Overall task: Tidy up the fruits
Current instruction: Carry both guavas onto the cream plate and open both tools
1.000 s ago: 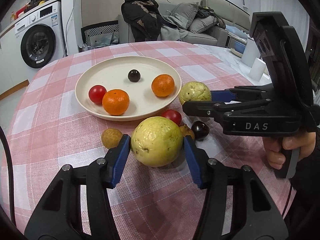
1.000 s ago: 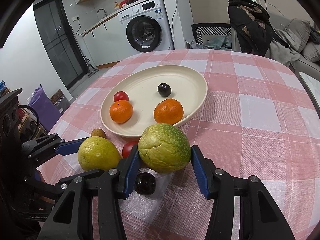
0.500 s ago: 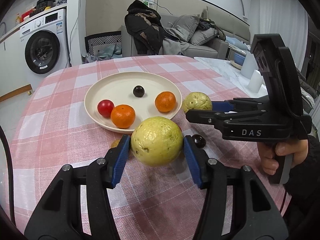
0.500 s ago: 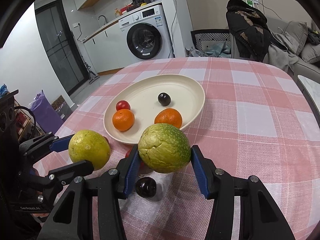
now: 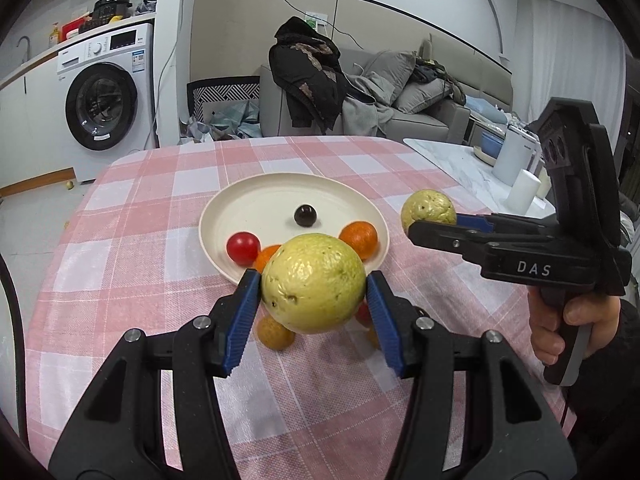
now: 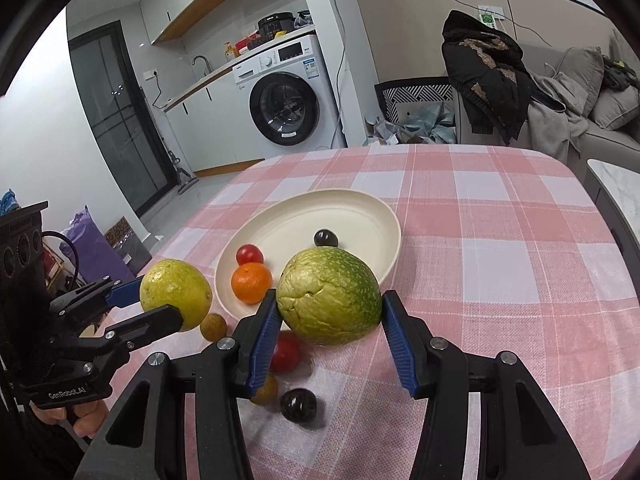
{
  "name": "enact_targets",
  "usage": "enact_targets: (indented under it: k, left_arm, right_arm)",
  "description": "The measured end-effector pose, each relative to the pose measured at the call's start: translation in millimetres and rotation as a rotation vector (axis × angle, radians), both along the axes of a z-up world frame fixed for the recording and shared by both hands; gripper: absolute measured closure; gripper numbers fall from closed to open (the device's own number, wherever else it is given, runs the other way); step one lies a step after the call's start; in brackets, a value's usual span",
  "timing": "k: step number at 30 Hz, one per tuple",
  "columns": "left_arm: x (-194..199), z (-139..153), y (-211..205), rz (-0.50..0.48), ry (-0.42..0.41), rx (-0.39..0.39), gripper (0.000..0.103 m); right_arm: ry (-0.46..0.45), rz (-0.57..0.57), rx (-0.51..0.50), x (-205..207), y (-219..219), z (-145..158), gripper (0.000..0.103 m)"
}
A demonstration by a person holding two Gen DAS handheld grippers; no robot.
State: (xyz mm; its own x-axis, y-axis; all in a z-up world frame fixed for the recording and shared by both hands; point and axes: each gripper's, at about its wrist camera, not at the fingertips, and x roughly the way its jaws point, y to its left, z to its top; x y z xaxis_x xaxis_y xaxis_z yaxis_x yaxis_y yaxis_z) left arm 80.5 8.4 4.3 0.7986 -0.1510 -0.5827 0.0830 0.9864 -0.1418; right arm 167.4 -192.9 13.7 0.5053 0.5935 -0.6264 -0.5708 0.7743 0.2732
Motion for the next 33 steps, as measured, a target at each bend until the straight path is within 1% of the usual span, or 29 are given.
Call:
enact_targets:
  k: [5, 14, 25, 33]
  left_arm:
    - [10, 9, 10, 0.026, -0.014, -0.011, 0.052]
    - [29, 20, 16, 0.054, -0.030, -0.012, 0.052]
    - [64, 10, 14, 0.075, 0.002, 0.013, 0.052]
    - [87, 1, 10, 0.079, 0.022, 0.036, 0.051]
  right_arm:
    - [-0.003, -0.012, 0.019, 9, 5, 8, 0.051]
    - [0.025, -0.020, 0.041, 24, 13, 13, 0.051]
    - [0.074, -0.046, 0.045, 47, 19, 9, 0.051]
    - [0.095, -0.065, 0.021, 59, 26, 3, 0.051]
